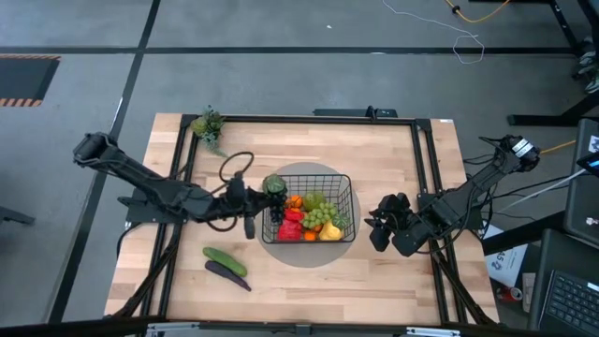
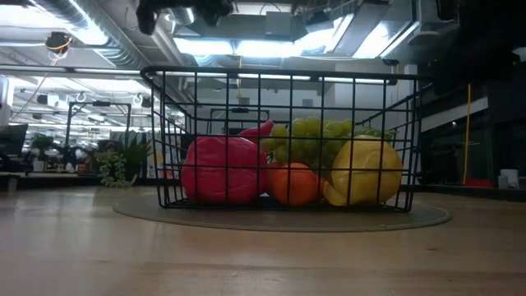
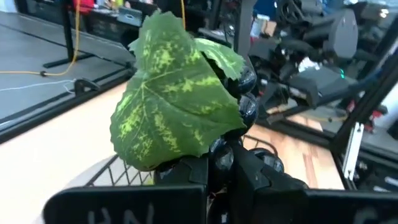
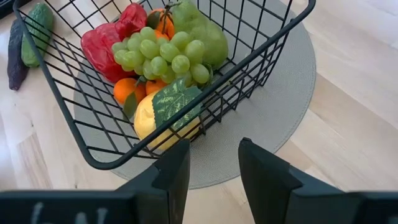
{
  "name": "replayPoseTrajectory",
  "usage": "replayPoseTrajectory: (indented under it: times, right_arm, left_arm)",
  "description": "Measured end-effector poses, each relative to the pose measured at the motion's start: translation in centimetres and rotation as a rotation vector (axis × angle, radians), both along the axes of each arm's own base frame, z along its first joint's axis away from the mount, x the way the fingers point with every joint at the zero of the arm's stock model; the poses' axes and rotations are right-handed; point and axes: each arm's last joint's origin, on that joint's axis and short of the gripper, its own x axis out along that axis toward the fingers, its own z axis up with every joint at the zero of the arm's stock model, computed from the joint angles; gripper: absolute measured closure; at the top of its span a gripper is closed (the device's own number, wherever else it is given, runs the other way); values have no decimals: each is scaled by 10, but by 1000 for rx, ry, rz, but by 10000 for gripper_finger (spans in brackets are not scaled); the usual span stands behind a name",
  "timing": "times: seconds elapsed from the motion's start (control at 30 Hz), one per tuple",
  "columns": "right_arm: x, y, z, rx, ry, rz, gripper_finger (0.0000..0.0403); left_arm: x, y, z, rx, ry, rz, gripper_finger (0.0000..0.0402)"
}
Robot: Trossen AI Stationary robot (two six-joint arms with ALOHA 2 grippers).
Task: Build produce basket
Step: Put the black grapes into the black wire basket
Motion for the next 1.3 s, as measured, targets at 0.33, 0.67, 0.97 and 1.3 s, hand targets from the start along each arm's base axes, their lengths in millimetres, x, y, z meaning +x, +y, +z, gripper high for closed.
replayPoseTrajectory:
  times: [0.33, 0.67, 0.97, 1.3]
  right_arm:
    - [0, 0, 0, 0, 0, 0, 266]
    - [0, 0, 0, -7, 4, 5, 266]
    - [0, 0, 0, -34, 14, 31, 266]
    - [0, 0, 0, -34, 14, 32, 266]
  left_arm:
    - [22, 8, -21, -9, 81, -112, 379]
    - [26, 21, -25, -131, 77, -45, 362]
    - [25, 20, -25, -177, 64, -42, 277]
    - [22, 22, -32, -277, 121, -14, 245]
